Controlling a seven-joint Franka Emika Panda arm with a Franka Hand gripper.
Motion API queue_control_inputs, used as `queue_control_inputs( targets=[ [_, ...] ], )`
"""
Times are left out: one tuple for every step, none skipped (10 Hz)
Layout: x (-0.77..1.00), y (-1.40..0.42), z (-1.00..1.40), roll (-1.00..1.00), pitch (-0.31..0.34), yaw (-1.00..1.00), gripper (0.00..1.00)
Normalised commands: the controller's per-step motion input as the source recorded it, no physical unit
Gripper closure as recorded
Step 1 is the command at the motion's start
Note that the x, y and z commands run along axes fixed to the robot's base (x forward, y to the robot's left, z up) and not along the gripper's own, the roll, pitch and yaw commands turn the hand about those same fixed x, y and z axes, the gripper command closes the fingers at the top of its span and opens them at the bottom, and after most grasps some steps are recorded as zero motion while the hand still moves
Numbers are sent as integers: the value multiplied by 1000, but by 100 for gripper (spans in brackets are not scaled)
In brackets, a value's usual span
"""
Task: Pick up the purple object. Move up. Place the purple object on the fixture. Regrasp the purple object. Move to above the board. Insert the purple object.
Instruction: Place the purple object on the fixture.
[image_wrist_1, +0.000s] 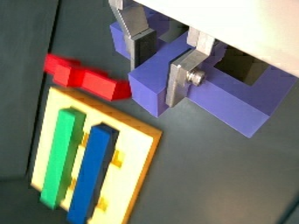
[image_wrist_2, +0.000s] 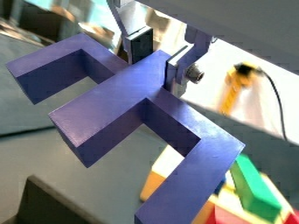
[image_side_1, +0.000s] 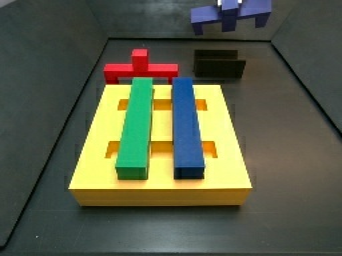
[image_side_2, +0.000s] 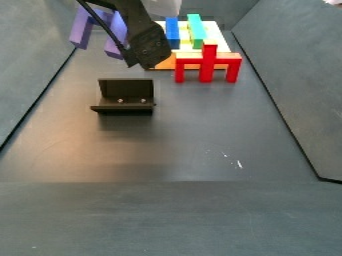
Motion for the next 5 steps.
queue_control_inputs(
  targets=[
    [66,143,0,-597,311,471,100],
    [177,231,-169,-346,403,389,100],
    [191,360,-497,-311,300,263,100],
    [160,309,-474,0,406,234,100],
    [114,226,-483,171,531,266,100]
  ],
)
